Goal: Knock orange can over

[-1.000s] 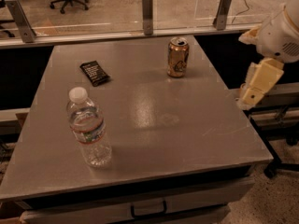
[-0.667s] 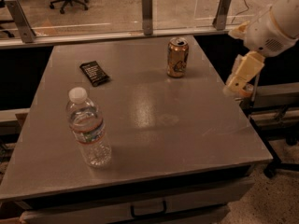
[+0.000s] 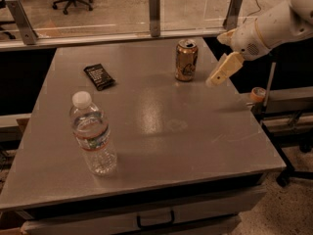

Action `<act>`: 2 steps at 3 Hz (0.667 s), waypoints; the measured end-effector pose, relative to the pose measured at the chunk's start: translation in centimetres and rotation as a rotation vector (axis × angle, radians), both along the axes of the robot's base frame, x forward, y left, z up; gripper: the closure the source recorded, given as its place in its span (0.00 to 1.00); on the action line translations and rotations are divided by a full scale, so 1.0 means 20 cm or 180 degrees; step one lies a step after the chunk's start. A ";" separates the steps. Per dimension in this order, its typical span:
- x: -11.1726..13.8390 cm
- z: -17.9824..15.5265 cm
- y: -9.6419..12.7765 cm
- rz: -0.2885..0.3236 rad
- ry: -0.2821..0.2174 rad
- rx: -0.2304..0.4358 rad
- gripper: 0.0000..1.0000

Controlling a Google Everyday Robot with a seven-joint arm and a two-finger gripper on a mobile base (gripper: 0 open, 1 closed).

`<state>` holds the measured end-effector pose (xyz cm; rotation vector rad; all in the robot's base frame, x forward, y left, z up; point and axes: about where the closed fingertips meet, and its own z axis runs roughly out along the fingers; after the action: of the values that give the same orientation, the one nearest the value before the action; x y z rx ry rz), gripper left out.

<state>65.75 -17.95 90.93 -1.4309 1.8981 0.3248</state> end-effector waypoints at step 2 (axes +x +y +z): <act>0.18 -0.19 0.17 0.0054 0.0280 0.0794 0.00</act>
Offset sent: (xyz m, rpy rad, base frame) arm 0.0508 0.0473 -0.0503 0.4068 0.1427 0.0262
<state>69.37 -14.45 87.16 -1.2843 1.8413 0.6192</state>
